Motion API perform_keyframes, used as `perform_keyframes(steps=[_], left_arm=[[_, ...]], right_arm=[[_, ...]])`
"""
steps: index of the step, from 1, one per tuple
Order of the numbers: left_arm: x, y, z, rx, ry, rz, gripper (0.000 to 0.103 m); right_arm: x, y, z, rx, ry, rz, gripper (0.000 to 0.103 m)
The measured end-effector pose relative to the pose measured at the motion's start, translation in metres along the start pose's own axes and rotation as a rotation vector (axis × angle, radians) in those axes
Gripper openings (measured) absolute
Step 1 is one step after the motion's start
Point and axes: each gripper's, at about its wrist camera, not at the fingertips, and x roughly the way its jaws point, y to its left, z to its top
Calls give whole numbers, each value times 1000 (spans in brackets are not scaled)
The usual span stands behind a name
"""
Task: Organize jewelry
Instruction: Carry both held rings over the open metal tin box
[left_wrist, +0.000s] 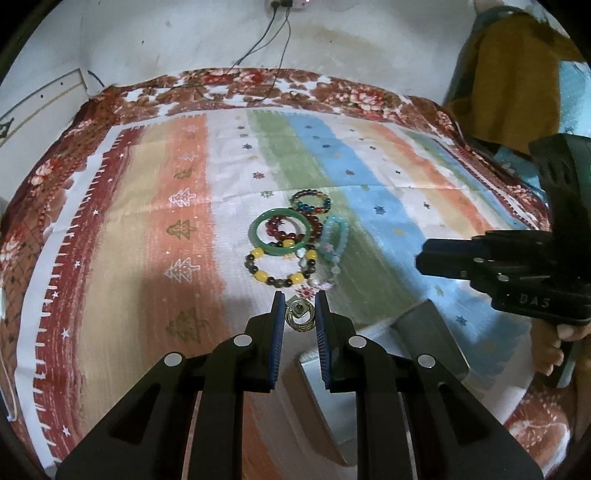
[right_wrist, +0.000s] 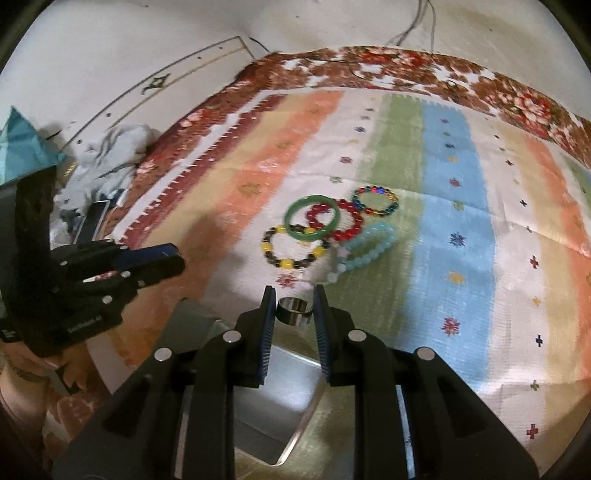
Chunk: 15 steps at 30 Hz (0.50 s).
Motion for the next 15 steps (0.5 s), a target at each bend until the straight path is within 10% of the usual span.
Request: perform_keyframes(steps=[15], left_arm=[[-3,-24,-27,69,8,-19,16]], right_arm=[[4,20,-33,-45,43,15,22]])
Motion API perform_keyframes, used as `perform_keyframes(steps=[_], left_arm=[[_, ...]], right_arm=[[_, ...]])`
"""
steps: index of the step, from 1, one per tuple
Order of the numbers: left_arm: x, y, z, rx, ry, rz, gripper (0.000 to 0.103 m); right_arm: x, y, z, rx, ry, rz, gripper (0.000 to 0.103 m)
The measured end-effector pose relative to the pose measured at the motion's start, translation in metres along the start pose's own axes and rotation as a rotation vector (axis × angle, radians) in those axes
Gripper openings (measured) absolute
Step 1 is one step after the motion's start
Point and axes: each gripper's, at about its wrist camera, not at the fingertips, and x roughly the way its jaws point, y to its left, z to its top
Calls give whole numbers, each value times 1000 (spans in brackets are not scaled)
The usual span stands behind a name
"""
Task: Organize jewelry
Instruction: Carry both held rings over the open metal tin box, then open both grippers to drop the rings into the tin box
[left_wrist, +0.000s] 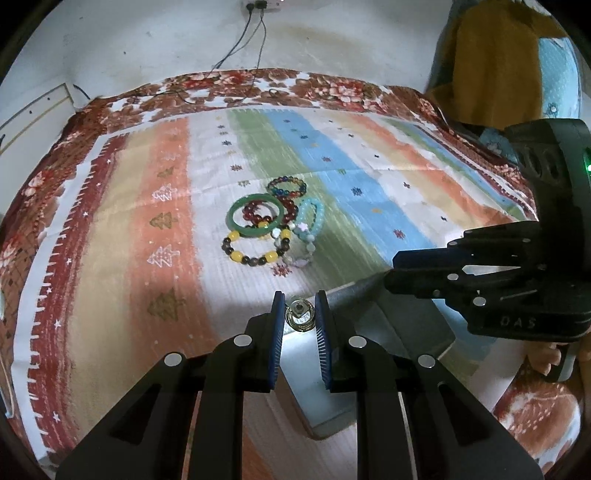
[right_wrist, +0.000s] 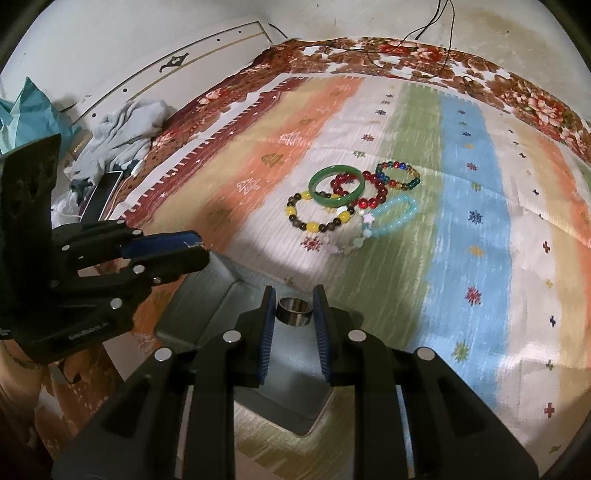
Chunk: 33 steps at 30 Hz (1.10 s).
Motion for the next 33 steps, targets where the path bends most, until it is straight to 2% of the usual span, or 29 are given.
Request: perform_keyframes(steps=[13,14,15,16,18,20,21,27,33], left_arm=[[7,-12,-8,24,27,-42,18],[6,-11,-8,21,19,-44,22],[5,-10,-6,15,13,-42,35],[4,-8,-5,9,4,-39,43],[0,-2,-2,-10,-14,-26,44],[-1,7,0,-39,-23,-14,50],[-1,11,1,-51,-25,-8,52],[1,29,9,-103,-24,15,57],[16,37,18,-99,2,47,59]], right_arm=[[0,2,-12,27,20,41,23],[2,2,-12,26,24,41,26],[2,0,-12,30,25,33,38],[2,-1,-12,35,22,27,51],[-1,-6,-10,57,4,21,57],[-4,-12,-7,83,-13,7,63],[-5,-15,-5,92,-18,-4,70],[-7,-33,11,148,-57,-43,76],[5,-44,25,161,-39,-77,82]])
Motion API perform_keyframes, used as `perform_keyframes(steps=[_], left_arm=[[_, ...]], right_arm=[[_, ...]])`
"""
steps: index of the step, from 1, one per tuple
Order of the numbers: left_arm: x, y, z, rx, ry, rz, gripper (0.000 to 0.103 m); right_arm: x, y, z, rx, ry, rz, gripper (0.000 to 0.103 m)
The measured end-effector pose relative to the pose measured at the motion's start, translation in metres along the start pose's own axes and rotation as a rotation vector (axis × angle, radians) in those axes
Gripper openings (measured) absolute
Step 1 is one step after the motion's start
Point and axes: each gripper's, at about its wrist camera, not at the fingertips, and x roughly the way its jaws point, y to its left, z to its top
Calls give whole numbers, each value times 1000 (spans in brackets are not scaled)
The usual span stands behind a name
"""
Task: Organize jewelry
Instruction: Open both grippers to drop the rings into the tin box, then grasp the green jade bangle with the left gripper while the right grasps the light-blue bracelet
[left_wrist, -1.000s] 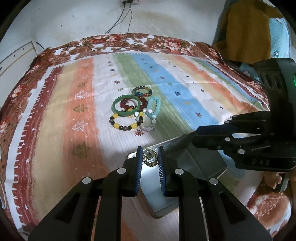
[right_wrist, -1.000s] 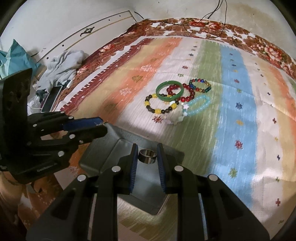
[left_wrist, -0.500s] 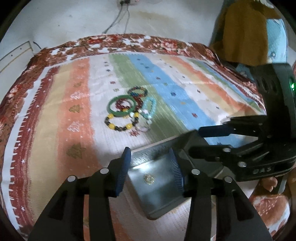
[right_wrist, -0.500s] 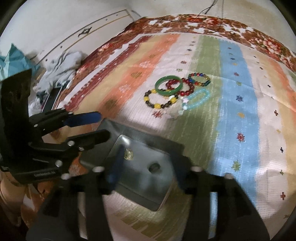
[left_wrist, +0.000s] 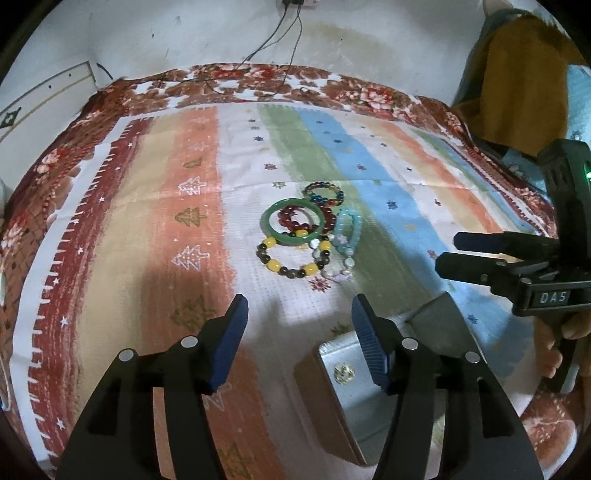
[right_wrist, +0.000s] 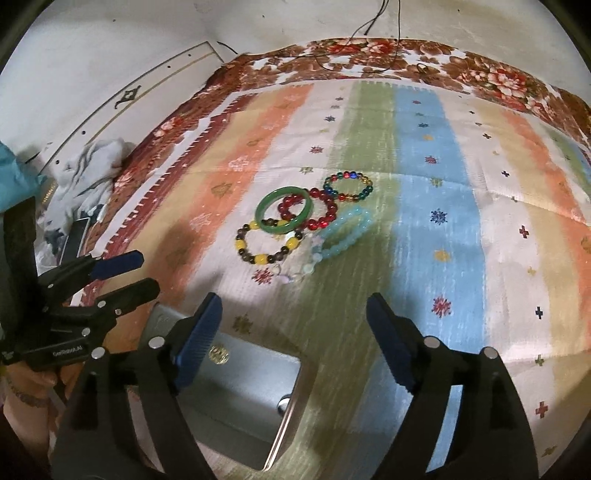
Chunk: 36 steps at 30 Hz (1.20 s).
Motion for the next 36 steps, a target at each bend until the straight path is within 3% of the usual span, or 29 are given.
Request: perform_keyframes(steps=[9,17,36], left_arm=[[22,6,21,-16,-3,32,59],[44,4,34,34,32,34,60],[99,23,63,41,96,71,60]], right_arm=[[17,-10,13,20,30,-38,83],[40,-31,34,68,56,-112,83],[83,-55,60,108,124,-157,83]])
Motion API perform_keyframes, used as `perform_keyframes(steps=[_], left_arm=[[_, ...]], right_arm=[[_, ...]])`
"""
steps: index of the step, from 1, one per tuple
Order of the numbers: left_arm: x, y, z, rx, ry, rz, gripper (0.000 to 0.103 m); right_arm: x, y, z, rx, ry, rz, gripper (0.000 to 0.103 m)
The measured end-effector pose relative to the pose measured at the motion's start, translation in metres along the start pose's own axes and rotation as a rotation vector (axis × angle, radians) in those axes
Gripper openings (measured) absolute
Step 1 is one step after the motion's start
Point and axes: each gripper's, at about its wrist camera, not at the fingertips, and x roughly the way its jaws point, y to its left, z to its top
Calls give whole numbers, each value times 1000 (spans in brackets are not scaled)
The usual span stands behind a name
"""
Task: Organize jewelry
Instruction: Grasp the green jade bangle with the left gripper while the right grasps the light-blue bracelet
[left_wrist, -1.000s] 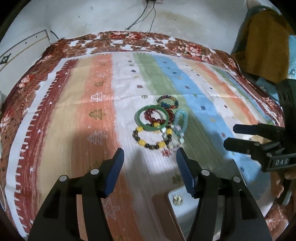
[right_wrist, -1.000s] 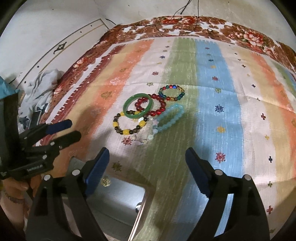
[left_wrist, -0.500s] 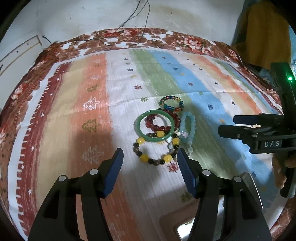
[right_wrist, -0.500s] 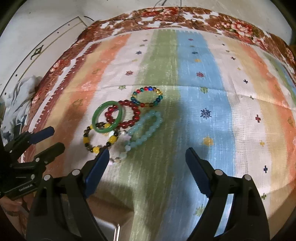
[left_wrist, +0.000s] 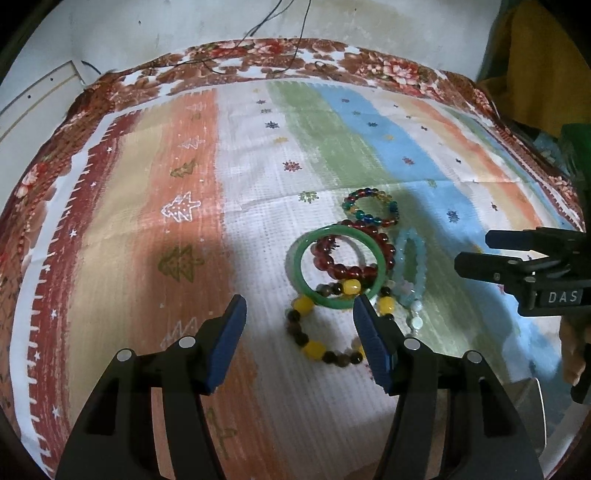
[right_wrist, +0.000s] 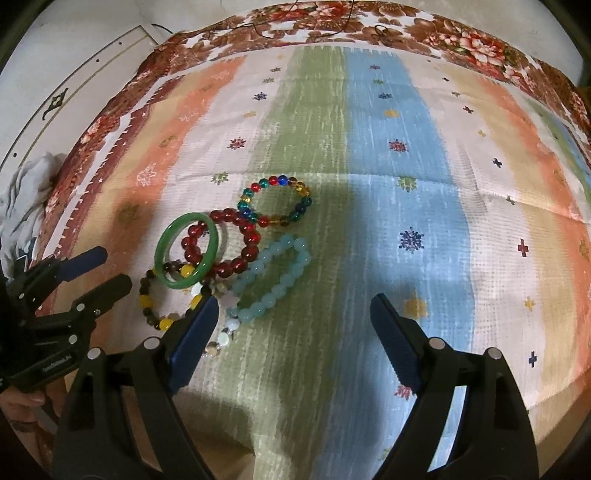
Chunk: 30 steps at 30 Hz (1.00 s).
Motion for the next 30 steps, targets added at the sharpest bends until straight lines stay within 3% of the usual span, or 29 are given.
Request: perform_keyframes(steps=[15,25,27,30], left_arm=[[45,11,21,-37,64,40,60],[70,9,26,15,88,80,60],[71,8,27,27,87,83,58],[73,5,26,52,83,84,46]], right_arm=[[42,-7,14,0,78,-57,83],[65,-9,21,-23,93,-104,84],[68,-9,21,-35,94,-113,84],[70,-5,22,-70,87,-137,83]])
